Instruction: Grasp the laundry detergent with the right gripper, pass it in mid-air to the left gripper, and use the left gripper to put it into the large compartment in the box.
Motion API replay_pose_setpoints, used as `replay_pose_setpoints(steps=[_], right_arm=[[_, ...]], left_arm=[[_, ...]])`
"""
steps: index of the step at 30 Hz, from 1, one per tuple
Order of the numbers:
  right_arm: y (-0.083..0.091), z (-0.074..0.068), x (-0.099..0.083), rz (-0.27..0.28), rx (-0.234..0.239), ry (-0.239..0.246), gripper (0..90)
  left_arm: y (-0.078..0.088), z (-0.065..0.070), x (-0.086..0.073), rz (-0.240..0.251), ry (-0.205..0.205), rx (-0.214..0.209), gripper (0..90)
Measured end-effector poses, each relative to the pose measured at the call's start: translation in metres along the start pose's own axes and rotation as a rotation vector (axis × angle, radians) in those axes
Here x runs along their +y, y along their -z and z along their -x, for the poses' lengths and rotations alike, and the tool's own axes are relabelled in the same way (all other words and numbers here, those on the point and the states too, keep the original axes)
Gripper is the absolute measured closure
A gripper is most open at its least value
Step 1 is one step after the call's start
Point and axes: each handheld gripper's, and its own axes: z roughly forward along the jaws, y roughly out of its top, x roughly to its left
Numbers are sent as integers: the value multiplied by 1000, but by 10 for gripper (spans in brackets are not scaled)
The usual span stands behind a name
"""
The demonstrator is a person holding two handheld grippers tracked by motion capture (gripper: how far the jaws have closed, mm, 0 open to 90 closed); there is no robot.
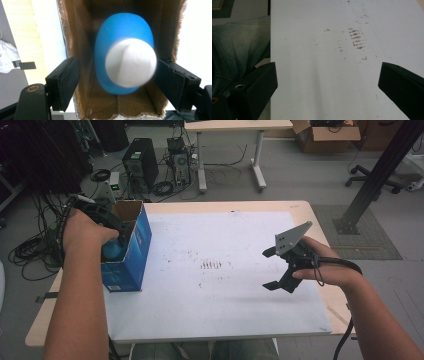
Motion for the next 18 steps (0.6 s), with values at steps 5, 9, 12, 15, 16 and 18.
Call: replay_pose_setpoints(steps=[5,9,12,15,16,18], right_arm=[[3,-1,1,6,-3,5,26],[5,-3,1,7,-4,9,26],[6,-4,2,10,-3,13,26],[8,-6,2,12,-5,13,26],[8,-7,2,13,-5,15,26],[11,-8,1,17,-9,19,26]], left_arm=[[9,1,-5,38,-35,3,131],[16,2,-9,48,-44,4,106],[20,5,-12,54,-49,1,95],[25,8,-15,57,-56,1,87],[27,9,-16,59,-58,4,82],[32,12,-18,63,-66,3,71]])
